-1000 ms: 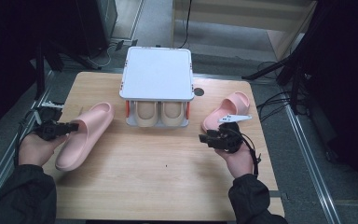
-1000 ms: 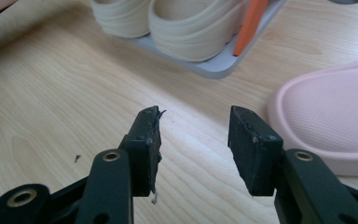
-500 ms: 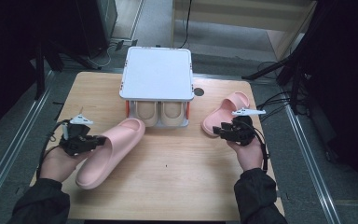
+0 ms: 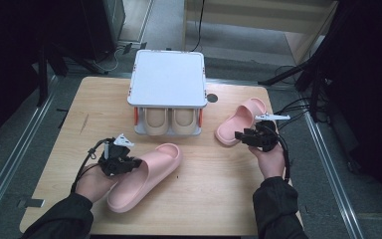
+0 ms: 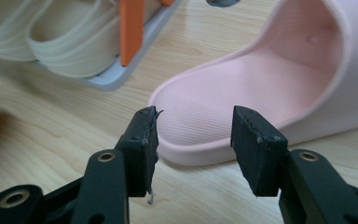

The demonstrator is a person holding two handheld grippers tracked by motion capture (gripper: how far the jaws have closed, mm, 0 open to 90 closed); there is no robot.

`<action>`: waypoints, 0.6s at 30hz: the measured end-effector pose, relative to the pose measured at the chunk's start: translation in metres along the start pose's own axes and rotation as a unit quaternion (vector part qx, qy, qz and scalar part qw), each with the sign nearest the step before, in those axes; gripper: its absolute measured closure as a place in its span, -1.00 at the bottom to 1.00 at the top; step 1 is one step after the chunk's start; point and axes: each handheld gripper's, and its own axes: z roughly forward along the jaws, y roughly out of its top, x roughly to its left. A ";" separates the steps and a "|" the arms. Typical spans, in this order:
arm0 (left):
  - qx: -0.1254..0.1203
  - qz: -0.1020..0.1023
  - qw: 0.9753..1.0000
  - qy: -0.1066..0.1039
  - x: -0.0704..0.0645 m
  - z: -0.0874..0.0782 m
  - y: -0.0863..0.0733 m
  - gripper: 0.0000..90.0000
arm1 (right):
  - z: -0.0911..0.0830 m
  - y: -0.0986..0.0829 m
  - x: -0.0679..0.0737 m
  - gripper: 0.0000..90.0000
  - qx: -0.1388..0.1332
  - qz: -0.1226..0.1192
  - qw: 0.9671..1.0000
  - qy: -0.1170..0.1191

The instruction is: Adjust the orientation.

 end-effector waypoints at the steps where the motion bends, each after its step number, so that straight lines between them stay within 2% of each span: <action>1: 0.008 0.003 1.000 -0.002 -0.002 0.004 0.000 0.81 | 0.002 0.000 -0.002 0.15 0.005 -0.002 1.000 -0.007; 5: 0.023 0.011 1.000 -0.006 -0.004 0.009 -0.001 0.76 | 0.006 0.000 -0.008 0.16 0.010 0.005 1.000 -0.010; 7: 0.021 0.010 1.000 -0.003 -0.005 0.009 -0.002 0.73 | 0.006 -0.001 -0.008 0.16 0.011 0.006 1.000 -0.010; 8: 0.021 0.013 1.000 -0.006 -0.005 0.009 -0.002 0.69 | 0.006 -0.001 -0.008 0.19 0.011 0.010 1.000 -0.003; 11: 0.023 0.019 0.999 -0.028 -0.004 0.006 -0.002 0.51 | 0.006 0.001 0.000 0.23 0.007 0.000 1.000 0.006; 12: 0.023 0.019 0.999 -0.028 -0.004 0.006 -0.002 0.44 | 0.006 0.001 0.000 0.23 0.007 0.000 1.000 0.006; 13: 0.024 0.028 0.999 -0.030 -0.005 0.003 -0.003 0.44 | 0.006 0.001 0.002 0.23 0.006 -0.003 1.000 0.009; 14: 0.020 0.033 0.999 -0.032 -0.006 0.001 -0.004 0.41 | 0.007 0.001 0.007 0.27 0.009 -0.007 1.000 0.018; 15: 0.004 0.032 0.998 -0.049 -0.005 -0.007 -0.004 0.40 | 0.007 0.001 0.011 0.30 0.012 -0.010 1.000 0.022; 16: 0.004 0.032 0.998 -0.049 -0.005 -0.007 -0.004 0.37 | 0.007 0.001 0.015 0.34 0.014 -0.016 0.999 0.025; 17: -0.006 0.030 0.998 -0.057 -0.003 -0.015 -0.006 0.35 | 0.007 -0.001 0.020 0.39 0.014 -0.024 0.999 0.028; 18: -0.006 0.030 0.998 -0.057 -0.003 -0.015 -0.006 0.36 | 0.007 -0.001 0.020 0.39 0.014 -0.024 0.999 0.028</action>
